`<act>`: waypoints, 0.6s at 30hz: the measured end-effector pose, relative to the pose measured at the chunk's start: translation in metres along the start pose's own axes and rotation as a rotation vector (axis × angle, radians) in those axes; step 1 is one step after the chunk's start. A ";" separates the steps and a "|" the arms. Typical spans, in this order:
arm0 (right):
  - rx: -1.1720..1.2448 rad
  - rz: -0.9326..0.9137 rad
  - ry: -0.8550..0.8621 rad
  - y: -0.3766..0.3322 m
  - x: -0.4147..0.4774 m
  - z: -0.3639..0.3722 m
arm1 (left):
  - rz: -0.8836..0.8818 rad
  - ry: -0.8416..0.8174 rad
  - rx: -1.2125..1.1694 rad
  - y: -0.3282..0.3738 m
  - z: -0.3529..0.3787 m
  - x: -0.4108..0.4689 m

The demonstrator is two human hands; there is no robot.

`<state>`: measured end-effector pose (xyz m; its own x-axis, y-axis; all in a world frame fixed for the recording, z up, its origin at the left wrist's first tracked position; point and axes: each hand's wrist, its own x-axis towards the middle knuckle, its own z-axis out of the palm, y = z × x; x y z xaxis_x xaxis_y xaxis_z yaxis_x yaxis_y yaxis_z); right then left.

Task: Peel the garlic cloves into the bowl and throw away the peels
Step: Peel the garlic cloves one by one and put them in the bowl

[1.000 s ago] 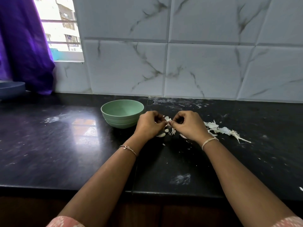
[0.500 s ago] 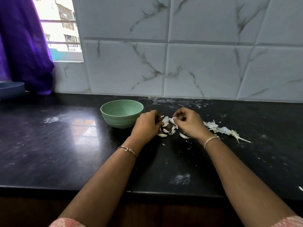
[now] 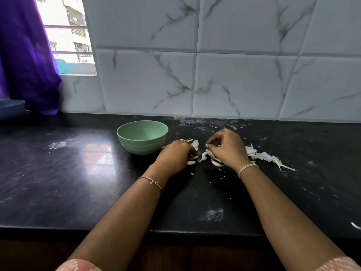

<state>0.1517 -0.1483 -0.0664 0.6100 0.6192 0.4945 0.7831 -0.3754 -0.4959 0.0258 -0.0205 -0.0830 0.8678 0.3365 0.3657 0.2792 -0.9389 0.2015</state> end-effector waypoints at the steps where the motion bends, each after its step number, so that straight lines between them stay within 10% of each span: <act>1: 0.078 0.018 0.006 0.000 0.000 0.000 | 0.003 0.008 0.005 -0.001 0.001 0.000; 11: 0.804 0.101 -0.356 -0.008 -0.006 -0.004 | -0.130 0.209 -0.762 0.008 -0.003 0.004; 18: 0.838 0.142 -0.376 -0.004 -0.020 -0.027 | -0.128 0.141 -1.117 0.015 -0.005 -0.006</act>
<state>0.1398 -0.1779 -0.0548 0.4989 0.8437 0.1983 0.2716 0.0651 -0.9602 0.0232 -0.0363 -0.0774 0.7854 0.4968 0.3694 -0.2224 -0.3305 0.9172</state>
